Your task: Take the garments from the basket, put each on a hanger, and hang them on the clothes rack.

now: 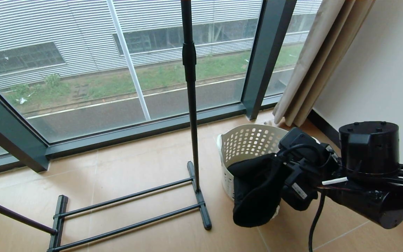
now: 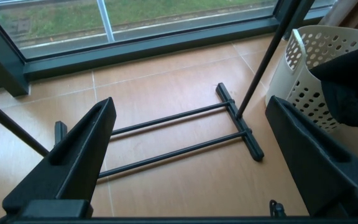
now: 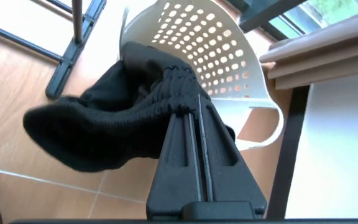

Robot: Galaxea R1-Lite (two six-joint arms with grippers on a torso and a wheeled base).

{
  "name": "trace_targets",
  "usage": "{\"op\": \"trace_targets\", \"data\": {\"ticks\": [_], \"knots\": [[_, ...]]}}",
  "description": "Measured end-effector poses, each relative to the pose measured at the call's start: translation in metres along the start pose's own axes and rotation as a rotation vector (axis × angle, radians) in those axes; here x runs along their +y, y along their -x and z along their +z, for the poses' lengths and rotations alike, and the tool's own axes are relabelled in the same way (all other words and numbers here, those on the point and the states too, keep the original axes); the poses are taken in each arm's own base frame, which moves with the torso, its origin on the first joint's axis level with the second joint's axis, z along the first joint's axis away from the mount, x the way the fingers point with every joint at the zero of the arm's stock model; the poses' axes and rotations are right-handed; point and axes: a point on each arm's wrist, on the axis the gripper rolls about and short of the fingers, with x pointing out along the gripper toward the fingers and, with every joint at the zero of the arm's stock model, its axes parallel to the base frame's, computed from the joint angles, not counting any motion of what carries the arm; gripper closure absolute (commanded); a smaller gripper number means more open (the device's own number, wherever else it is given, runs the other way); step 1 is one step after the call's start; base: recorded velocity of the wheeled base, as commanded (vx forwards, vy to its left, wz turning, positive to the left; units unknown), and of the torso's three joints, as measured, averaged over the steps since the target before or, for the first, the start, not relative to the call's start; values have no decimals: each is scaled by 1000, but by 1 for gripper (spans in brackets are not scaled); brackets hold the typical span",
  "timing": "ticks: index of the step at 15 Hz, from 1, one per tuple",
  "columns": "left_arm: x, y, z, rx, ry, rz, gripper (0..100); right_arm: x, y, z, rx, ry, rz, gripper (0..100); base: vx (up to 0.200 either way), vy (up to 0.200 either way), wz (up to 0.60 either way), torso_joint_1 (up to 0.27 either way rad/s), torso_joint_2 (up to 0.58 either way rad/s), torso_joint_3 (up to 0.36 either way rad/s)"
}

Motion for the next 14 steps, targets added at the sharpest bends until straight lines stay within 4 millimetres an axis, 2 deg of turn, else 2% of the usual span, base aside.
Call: {"op": "trace_targets", "data": {"ticks": [5,11,14], "knots": [[0,0,0,0,0,0,0,-3,3,-6,10,-6,-8,100,0,0,0,0,0,0],[0,0,0,1,0,0,0,-4,-2,-11,36,-7,-12,100,0,0,0,2,2,163],[0,0,0,1,0,0,0,-4,-2,-11,35,-8,-10,100,0,0,0,-2,3,50]]}}
